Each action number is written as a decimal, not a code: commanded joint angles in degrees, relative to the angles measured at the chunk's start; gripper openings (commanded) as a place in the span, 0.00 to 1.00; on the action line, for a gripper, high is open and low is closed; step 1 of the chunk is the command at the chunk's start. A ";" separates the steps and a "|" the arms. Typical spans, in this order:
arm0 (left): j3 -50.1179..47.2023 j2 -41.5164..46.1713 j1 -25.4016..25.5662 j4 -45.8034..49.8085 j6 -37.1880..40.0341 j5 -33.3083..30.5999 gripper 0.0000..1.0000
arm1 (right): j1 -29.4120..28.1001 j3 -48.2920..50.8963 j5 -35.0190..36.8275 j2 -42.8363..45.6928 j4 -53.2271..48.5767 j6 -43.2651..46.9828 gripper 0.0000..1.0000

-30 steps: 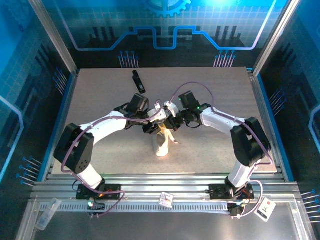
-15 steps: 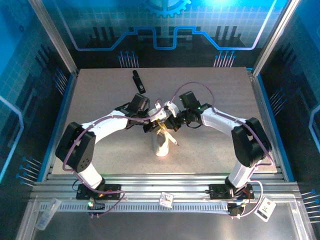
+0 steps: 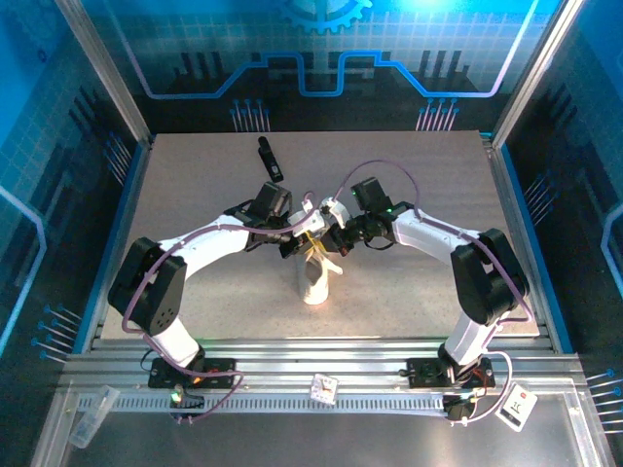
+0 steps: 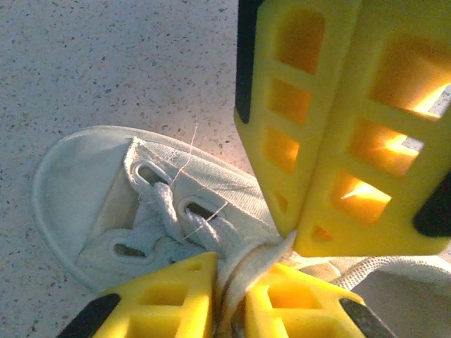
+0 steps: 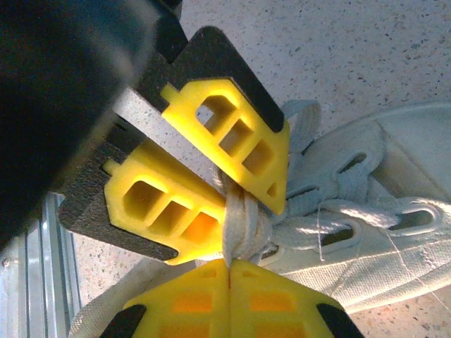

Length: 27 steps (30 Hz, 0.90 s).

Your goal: Tie the shoes

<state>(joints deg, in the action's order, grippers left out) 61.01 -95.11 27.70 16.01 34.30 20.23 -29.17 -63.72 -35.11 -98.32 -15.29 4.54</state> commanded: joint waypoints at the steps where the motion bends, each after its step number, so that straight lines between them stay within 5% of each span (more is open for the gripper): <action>1: -0.27 0.19 0.11 -2.11 -1.98 0.25 0.11 | 0.23 0.31 -5.40 1.16 0.16 0.82 0.00; 5: -1.22 0.43 0.16 -4.06 -2.83 0.12 0.06 | 0.25 0.48 -8.13 0.65 -0.30 0.82 0.00; 14: -5.43 2.01 0.27 -8.59 -0.35 2.83 0.01 | 4.06 3.28 -13.04 2.37 4.36 -4.39 0.33; 27: -7.31 3.60 0.25 -10.55 1.67 3.97 0.00 | 8.15 -1.39 -11.75 -4.37 6.38 -12.74 0.32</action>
<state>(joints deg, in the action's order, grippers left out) 54.48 -93.14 27.81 6.13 34.46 21.26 -20.45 -62.41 -45.12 -99.39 -10.02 -5.78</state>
